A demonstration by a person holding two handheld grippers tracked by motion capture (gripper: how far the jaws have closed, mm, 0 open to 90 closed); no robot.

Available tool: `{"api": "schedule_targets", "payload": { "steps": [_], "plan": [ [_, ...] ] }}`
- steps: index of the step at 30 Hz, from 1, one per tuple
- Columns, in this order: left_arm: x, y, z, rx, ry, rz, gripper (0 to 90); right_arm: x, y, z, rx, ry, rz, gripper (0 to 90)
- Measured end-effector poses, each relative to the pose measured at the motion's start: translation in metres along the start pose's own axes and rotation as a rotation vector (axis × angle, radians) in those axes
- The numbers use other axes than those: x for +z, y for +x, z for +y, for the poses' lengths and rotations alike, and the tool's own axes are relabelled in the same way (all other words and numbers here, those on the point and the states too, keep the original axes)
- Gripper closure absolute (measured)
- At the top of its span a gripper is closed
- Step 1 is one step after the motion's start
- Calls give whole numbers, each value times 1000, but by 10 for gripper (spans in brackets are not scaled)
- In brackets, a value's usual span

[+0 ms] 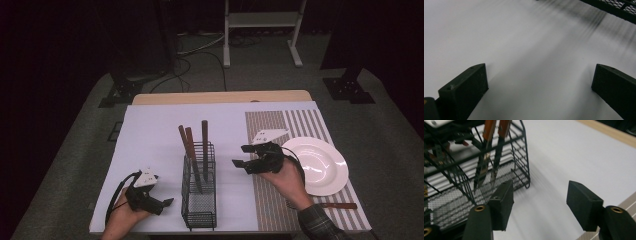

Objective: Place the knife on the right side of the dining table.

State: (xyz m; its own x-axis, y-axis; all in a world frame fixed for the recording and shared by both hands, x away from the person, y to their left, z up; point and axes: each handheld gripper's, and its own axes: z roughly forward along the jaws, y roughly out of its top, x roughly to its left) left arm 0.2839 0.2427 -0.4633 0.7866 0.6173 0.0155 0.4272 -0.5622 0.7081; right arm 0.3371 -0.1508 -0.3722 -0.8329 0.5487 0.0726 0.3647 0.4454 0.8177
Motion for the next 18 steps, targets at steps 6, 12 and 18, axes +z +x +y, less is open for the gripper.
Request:
{"api": "schedule_targets", "payload": {
  "steps": [6,12,18],
  "plan": [
    [0,0,0,0,0,0,0,-12,-6,22,12,-77,39,431],
    [0,0,0,0,0,1,0,-11,-4,34,-1,-102,75,458],
    [0,0,0,0,-1,1,0,-5,-3,49,-6,-131,108,476]
  ]
}}
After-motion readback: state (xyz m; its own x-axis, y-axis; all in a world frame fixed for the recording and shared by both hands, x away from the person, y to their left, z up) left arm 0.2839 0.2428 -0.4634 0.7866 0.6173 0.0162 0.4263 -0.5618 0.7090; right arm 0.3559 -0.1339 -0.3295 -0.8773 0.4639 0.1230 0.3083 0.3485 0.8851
